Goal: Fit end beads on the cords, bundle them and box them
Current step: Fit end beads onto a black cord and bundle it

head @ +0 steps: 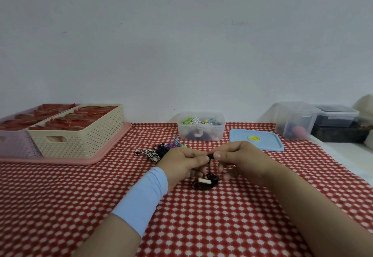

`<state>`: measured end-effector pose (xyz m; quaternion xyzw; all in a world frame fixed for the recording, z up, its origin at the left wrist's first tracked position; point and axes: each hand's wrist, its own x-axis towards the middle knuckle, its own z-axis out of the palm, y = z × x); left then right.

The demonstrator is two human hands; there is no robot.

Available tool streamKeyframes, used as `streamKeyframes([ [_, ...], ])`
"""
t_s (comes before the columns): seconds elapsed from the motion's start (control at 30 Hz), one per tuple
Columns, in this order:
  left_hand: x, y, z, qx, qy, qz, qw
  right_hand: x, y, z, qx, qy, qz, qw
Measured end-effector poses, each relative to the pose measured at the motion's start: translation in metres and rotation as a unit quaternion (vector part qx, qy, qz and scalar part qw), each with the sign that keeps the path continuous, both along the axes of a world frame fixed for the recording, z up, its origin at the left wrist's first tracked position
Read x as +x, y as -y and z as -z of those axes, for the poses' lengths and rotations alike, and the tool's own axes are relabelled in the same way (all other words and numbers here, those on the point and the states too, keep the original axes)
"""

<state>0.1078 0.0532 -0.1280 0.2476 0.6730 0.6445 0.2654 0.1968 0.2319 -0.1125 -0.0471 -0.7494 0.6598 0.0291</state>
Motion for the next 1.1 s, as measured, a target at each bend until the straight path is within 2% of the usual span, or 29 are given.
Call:
streamKeyframes([
  [0.27, 0.0, 0.001, 0.001, -0.045, -0.104, -0.028, 0.993, -0.002, 0.003, 0.0, 0.064, 0.0, 0.021, 0.998],
  [0.43, 0.0, 0.001, -0.003, -0.012, -0.046, -0.014, 0.999, -0.002, 0.003, -0.002, 0.031, -0.02, 0.007, 0.999],
  [0.57, 0.0, 0.003, -0.004, -0.011, -0.04, -0.004, 0.999, -0.003, 0.005, -0.001, 0.091, -0.046, 0.037, 0.994],
  [0.67, -0.004, 0.004, -0.007, 0.03, -0.02, -0.052, 0.998, -0.009, 0.01, 0.001, 0.102, -0.067, 0.074, 0.99],
  [0.7, -0.005, 0.005, -0.009, 0.052, -0.003, -0.066, 0.996, -0.01, 0.01, 0.001, 0.118, -0.066, 0.068, 0.988],
  [0.77, -0.005, 0.004, -0.009, 0.079, 0.021, -0.079, 0.994, -0.009, 0.008, 0.002, 0.208, -0.041, 0.011, 0.977],
  [0.83, -0.004, 0.005, -0.009, 0.079, 0.02, -0.087, 0.993, -0.007, 0.012, 0.004, 0.322, -0.003, -0.063, 0.945],
  [0.9, -0.004, 0.005, -0.01, 0.064, 0.009, -0.096, 0.993, -0.007, 0.015, 0.004, 0.362, 0.006, -0.069, 0.929],
  [1.0, -0.005, 0.006, -0.009, 0.056, 0.002, -0.093, 0.994, -0.007, 0.016, 0.001, 0.32, -0.018, -0.031, 0.947],
  [1.1, -0.007, 0.007, -0.007, 0.043, -0.024, -0.084, 0.995, -0.006, 0.014, -0.001, 0.137, -0.049, 0.024, 0.989],
])
